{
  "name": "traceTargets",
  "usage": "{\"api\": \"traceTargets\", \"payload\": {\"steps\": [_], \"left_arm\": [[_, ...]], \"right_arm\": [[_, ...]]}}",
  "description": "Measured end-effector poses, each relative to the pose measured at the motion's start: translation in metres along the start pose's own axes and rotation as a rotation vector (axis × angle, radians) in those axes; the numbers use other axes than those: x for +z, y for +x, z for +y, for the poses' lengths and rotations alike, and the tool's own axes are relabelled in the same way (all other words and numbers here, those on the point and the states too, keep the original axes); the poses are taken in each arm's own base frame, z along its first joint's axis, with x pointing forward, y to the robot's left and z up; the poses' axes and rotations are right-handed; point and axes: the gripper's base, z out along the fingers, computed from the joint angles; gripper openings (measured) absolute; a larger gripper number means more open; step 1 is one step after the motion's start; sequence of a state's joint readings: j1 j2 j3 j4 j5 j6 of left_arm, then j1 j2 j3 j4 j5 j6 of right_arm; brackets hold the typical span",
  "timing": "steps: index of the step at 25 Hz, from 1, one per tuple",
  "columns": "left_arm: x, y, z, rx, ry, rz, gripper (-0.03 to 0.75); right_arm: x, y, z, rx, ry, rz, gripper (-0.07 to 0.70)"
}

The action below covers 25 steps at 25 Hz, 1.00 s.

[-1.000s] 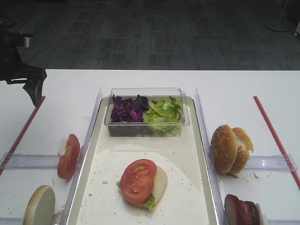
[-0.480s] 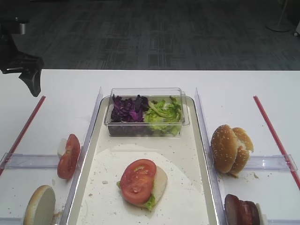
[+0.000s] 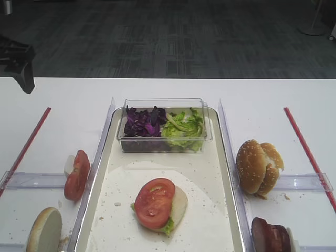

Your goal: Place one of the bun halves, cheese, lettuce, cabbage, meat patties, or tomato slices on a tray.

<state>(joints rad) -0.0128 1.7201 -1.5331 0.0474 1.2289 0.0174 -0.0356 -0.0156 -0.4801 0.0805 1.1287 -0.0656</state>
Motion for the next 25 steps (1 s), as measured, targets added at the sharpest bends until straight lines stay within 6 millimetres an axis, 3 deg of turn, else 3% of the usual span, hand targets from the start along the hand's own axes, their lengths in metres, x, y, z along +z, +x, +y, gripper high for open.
{"api": "traceTargets", "payload": {"steps": [12,25], "left_arm": [[-0.017,0.071,-0.002,0.014,0.002,0.046,0.661],[-0.032,0.176,-0.007,-0.017,0.027,0.025,0.661]], "right_arm": [[0.0,0.0,0.0,0.0,0.0,0.0,0.445],[0.0,0.0,0.0,0.0,0.0,0.0,0.445]]}}
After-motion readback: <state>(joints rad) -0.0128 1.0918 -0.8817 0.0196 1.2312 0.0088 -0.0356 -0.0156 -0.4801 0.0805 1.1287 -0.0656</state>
